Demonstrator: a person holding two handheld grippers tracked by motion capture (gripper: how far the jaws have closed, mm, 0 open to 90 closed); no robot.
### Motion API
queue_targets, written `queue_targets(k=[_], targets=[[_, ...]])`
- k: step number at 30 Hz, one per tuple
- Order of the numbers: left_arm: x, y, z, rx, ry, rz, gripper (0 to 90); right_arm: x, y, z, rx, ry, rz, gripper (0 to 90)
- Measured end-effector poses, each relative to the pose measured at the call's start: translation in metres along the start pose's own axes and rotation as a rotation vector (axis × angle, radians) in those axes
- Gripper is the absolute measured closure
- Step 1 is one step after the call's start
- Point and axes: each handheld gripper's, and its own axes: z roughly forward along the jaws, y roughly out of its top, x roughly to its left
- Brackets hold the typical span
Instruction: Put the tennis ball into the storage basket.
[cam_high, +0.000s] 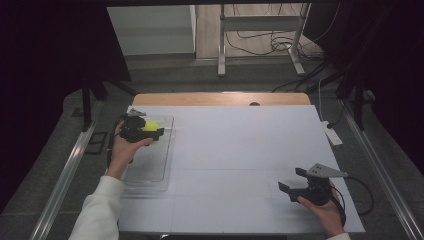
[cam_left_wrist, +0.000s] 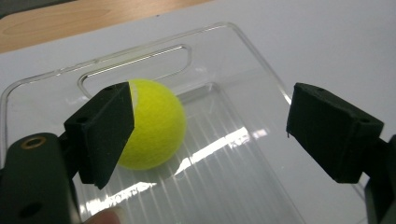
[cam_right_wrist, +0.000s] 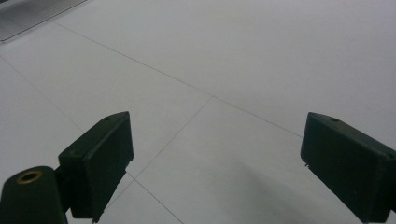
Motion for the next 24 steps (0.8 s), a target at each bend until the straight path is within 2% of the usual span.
queue_targets(k=[4, 17, 24], targets=[[-0.005, 0.002, -0.006, -0.025, -0.033, 0.008, 15.9, 0.0, 0.0, 0.0, 0.0, -0.002, 0.002, 9.4], [-0.017, -0.004, -0.018, -0.057, -0.063, 0.026, 15.2, 0.002, -0.001, -0.001, 0.003, 0.006, 0.001, 9.4], [-0.031, -0.011, -0.033, -0.085, -0.104, 0.054, 15.2, 0.002, -0.001, -0.002, -0.001, 0.001, 0.002, 9.4]])
